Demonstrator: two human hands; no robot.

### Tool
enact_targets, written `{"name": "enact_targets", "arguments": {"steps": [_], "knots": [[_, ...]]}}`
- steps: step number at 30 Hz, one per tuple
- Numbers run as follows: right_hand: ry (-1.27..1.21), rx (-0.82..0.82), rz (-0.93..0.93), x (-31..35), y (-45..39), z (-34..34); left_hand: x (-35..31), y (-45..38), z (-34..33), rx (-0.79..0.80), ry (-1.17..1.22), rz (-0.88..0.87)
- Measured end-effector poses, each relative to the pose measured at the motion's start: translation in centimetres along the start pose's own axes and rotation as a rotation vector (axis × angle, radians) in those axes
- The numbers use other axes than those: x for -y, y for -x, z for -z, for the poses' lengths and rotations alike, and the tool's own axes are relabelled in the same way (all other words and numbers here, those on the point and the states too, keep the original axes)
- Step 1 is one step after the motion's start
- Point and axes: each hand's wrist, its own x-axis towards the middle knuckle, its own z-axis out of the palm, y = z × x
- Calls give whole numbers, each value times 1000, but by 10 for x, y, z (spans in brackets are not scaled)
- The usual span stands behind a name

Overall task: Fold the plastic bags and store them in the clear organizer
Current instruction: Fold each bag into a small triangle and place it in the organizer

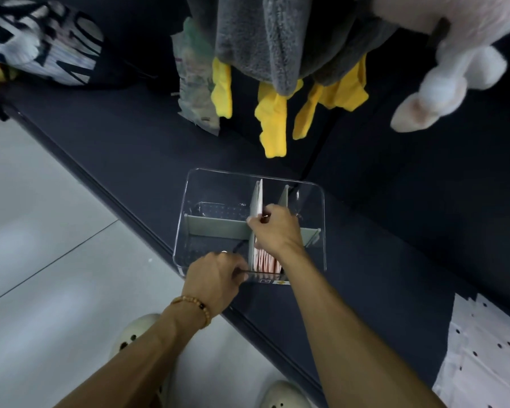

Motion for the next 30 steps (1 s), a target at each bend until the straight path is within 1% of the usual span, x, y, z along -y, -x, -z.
{"name": "enact_targets", "arguments": {"steps": [2,4,6,8,12,15,17,20,22,24,26,28,30], "knots": [[-78,-23,12,-7,5,9,-5,-2,-1,37,52,10],[-163,-89,20,-14,15,21,-12,-3,1,30,188,38],[-217,-183,30,-25,27,37,-24,-2,3,-31,420,112],[-270,-259,17,-39,43,52,-43,3,3,-70,666,151],[-341,-353,-97,-86,85,82,-89,21,-16,-8,1006,182],[-281,-449,-193,-138,126,107,-122,38,-45,90,1072,207],[-220,-518,-292,-178,158,126,-142,48,-68,163,1068,201],[-101,-617,-469,-244,212,154,-173,56,-102,264,1018,141],[37,-620,-595,-285,248,170,-194,61,-125,329,929,59],[135,-530,-632,-316,281,181,-214,65,-146,383,820,-56],[198,-367,-573,-339,305,183,-230,67,-166,432,657,-215],[323,-226,-519,-353,320,179,-242,69,-183,495,419,-432],[387,-240,-492,-359,324,175,-249,70,-199,552,176,-661]]}}
